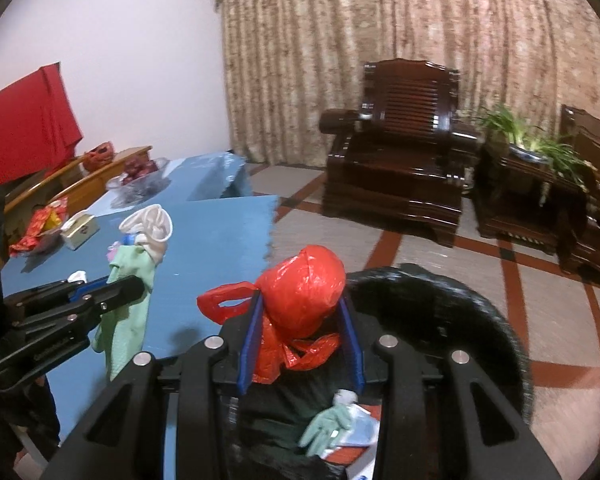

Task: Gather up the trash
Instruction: 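Lift the green cloth and red bag and carry them over the bin, then open both grippers to drop the cloth and red bag into the bin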

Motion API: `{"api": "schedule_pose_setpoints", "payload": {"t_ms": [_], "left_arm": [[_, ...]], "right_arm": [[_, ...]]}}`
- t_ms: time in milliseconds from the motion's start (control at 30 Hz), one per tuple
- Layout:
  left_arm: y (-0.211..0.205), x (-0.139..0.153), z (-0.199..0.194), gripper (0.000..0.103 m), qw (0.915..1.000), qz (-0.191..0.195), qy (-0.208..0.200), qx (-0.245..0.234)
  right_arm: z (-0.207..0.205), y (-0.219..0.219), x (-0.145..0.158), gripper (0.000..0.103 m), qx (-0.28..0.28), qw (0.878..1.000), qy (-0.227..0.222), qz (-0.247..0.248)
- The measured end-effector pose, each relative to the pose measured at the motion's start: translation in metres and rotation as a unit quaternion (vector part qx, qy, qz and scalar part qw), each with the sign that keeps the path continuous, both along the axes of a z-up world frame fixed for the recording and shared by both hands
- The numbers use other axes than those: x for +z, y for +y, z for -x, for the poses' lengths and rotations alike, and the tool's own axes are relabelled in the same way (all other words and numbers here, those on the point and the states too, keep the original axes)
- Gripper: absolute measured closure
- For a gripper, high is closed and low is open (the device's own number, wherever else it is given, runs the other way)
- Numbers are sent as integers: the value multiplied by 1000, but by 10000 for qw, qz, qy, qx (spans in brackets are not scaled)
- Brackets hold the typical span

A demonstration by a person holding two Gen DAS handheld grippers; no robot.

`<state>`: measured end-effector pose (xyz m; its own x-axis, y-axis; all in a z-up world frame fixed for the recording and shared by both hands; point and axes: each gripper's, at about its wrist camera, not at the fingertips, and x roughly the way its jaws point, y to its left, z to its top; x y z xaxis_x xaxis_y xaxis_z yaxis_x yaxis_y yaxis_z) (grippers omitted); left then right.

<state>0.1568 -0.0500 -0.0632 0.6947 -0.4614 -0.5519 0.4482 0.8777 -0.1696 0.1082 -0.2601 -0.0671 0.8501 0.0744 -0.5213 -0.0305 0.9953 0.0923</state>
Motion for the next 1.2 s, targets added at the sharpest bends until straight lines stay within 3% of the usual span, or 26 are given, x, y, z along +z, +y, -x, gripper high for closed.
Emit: {"api": "schedule_pose_setpoints", "payload": {"t_ms": [467, 867, 900, 1067, 1200], "left_arm": [[-96, -16, -3, 89, 9953, 76, 86, -964], [-139, -43, -16, 87, 9918, 10, 180, -1262], [-139, -43, -18, 86, 9915, 14, 203, -1283], [-138, -43, -23, 59, 9910, 80, 229, -1313], [-128, -36, -22, 44, 9928, -5, 40, -1198]], "right_arm": [[19, -76, -16, 67, -845, 9963, 182, -11], [9, -101, -40, 67, -1046, 9935, 446, -54], [7, -102, -43, 65, -1022, 9936, 485, -60], [7, -105, -50, 49, -1088, 9924, 573, 27], [10, -106, -50, 29, -1144, 9920, 530, 44]]}}
